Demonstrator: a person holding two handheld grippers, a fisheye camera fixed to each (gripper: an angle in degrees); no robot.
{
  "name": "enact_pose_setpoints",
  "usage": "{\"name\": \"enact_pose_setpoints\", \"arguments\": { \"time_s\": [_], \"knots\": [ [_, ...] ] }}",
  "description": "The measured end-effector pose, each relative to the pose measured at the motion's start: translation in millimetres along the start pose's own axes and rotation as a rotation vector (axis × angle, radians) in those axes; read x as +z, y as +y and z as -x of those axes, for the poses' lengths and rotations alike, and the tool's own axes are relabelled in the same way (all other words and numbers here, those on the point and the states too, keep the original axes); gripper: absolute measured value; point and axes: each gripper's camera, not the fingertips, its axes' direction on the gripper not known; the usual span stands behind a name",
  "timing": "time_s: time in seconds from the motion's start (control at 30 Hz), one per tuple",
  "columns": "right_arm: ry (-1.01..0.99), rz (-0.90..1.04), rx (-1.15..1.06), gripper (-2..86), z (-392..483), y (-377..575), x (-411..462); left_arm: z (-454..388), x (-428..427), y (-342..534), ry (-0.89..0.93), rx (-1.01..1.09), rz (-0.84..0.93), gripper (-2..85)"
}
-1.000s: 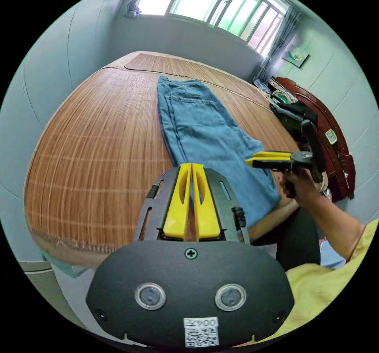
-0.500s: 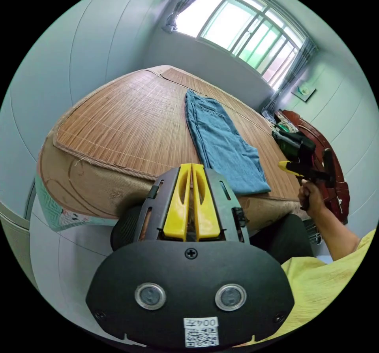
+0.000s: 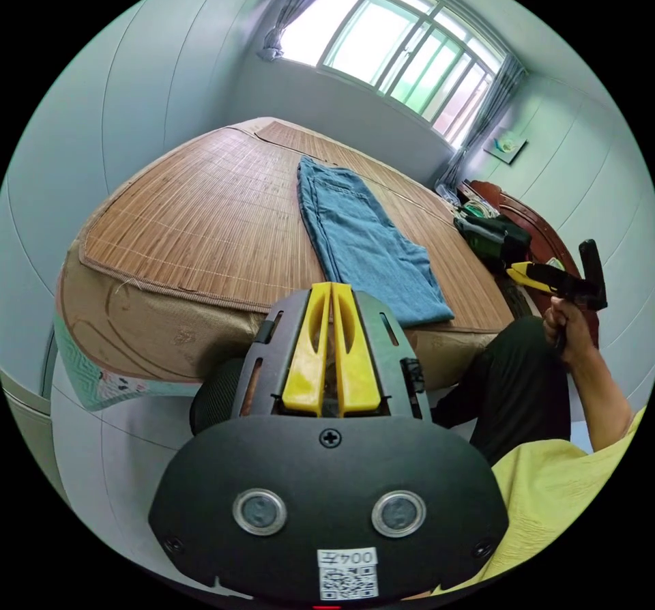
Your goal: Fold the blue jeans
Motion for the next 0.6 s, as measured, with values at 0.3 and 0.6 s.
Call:
{"name": "enact_pose_setpoints", "arguments": {
  "time_s": [0.3, 0.6],
  "knots": [
    [0.097, 0.042, -0.010, 20.3, 7, -62, 30, -9, 7, -3, 0.003, 0.072, 0.021, 0.2],
    [0.054, 0.268, -0.075, 19.6, -7, -137, 131, -18, 40, -19, -0.041, 0.104, 0.160, 0.1]
  ]
}}
